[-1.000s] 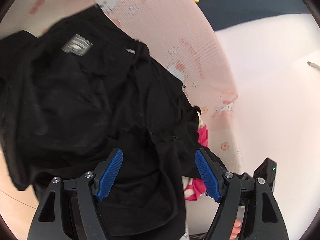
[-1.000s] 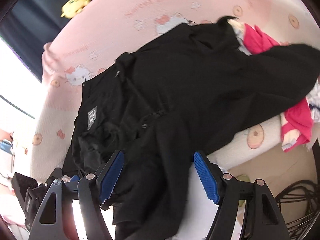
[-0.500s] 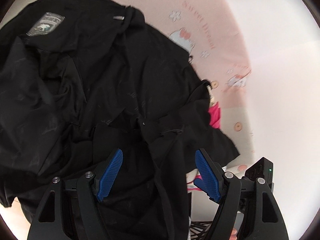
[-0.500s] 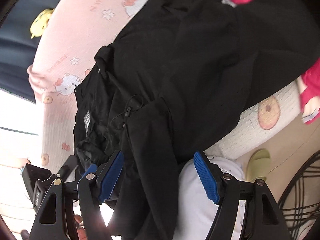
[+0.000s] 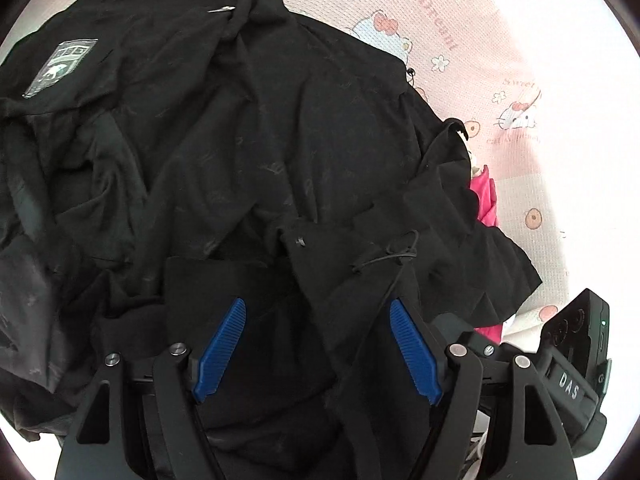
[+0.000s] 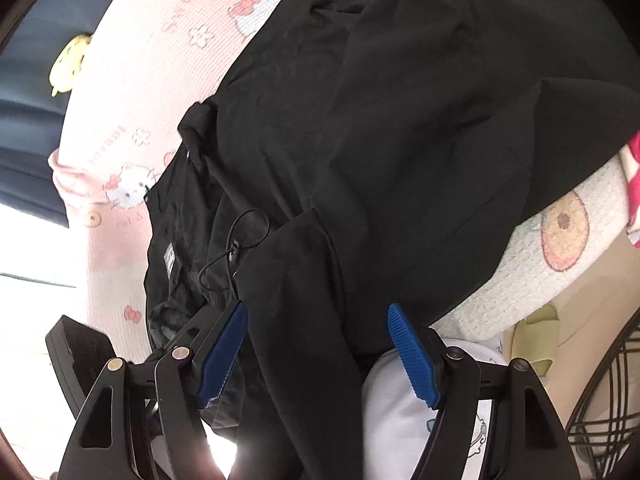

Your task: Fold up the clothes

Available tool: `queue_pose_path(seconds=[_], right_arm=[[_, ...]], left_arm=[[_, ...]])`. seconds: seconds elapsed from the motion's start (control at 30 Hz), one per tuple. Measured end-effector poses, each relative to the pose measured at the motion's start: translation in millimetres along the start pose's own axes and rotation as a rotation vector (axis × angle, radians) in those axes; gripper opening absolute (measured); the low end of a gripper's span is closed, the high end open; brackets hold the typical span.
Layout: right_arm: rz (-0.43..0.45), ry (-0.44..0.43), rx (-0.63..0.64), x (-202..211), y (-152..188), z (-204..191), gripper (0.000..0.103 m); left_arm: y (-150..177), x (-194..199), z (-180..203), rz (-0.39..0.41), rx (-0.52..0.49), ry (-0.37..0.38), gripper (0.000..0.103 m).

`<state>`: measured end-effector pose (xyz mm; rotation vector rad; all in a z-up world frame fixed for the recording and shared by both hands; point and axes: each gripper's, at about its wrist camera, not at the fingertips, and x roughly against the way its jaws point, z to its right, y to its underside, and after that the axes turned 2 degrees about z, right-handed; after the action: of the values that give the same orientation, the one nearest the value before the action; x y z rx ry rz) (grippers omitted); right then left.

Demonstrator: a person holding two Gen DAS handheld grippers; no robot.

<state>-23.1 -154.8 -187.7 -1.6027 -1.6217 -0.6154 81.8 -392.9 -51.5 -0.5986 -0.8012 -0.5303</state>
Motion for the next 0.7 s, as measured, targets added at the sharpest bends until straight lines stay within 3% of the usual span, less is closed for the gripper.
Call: queue_pose_path(seconds=[0.1, 0.3, 0.43, 0.53, 0.67, 0.7], right_arm=[[-0.006, -0.017, 0.011, -2, 0, -3, 0.073], [-0.045, -0.125, -0.092, -12, -10, 13, 0.074], [-0.086, -0.212, -0.294, -24, -15, 45, 0.074], [-0.105, -0.185, -0.346, -30, -18, 58, 0.074], [-0.138, -0.186, -0.307, -38, -23, 53, 0.074], [-0.139, -0.197, -0.312, -40, -23, 53, 0.074]], left_arm=[[1, -4, 2, -0.019, 0.013, 0.016, 0.074], [3, -15, -1, -0.054, 0.064, 0.056, 0.073], [6, -22, -3, -0.072, 0.083, 0.076, 0.073], [8, -26, -2, -0.080, 0.077, 0.093, 0.073], [6, -35, -3, -0.094, 0.093, 0.127, 0.072], [6, -37, -4, -0.094, 0.105, 0.142, 0.065]])
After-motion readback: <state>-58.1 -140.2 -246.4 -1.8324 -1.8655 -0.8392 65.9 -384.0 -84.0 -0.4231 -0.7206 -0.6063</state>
